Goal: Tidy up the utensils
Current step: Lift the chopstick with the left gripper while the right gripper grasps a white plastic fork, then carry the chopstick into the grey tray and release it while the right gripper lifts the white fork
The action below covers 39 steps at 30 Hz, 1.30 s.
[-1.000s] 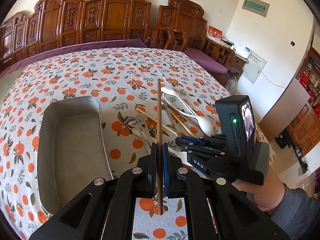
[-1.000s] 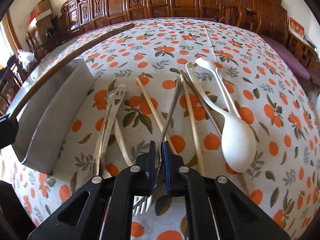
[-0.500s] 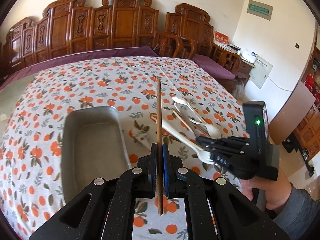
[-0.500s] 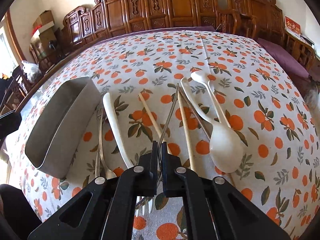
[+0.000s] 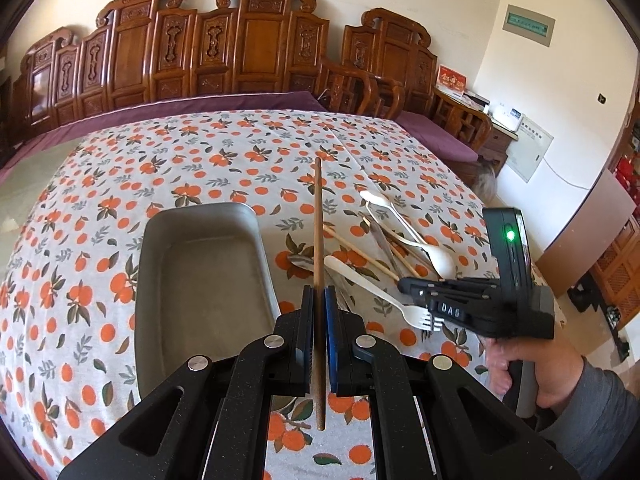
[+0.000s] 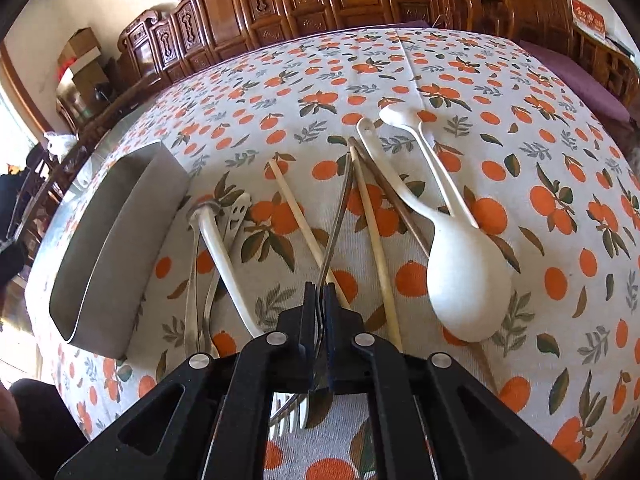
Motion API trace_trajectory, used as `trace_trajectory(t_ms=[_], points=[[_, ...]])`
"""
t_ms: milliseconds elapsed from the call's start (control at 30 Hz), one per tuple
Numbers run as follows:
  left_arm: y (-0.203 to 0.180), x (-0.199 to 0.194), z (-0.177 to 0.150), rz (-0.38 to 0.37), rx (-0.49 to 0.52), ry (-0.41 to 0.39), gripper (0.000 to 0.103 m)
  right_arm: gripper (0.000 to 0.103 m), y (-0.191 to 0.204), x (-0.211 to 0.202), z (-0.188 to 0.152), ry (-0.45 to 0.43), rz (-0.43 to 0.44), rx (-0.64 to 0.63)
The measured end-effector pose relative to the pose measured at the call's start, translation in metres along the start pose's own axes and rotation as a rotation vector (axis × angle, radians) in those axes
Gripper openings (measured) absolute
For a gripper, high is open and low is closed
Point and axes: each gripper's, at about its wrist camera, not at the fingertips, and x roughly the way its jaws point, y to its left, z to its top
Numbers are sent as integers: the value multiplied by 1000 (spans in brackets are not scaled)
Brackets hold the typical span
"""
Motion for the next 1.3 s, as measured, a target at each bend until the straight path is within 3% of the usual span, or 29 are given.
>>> trace_trajectory(t_ms=[300, 467, 667, 800, 833, 933, 1200, 1233, 1267, 1300], points=[[5, 6, -4, -28, -7, 9, 4, 4, -2, -17, 7, -75, 104, 30], [8, 8, -5, -25, -13, 16, 4, 6, -2, -11, 4, -41, 55, 20], [7, 7, -5, -27, -14, 13, 4, 12, -6, -22, 4, -105, -76, -25], [6, 6, -3, -28, -13, 9, 4, 12, 9, -29, 4, -139, -29, -92], [6, 6, -3, -28, -13, 8, 4, 16, 16, -28, 4, -139, -14, -118], [8, 5, -2, -28, -19, 5, 4, 27, 33, -20, 5, -111, -3, -177], [9, 3, -2, -32, -22, 4, 4, 29, 43, 13, 4, 36, -53, -273], [10, 3, -2, -32, -22, 3, 4, 25, 44, 14, 5, 40, -51, -283], [10, 2, -2, -33, -23, 1, 4, 11, 44, 14, 6, 50, -39, -293], [10, 2, -2, -33, -24, 1, 4, 10, 44, 15, 6, 57, -32, -298]])
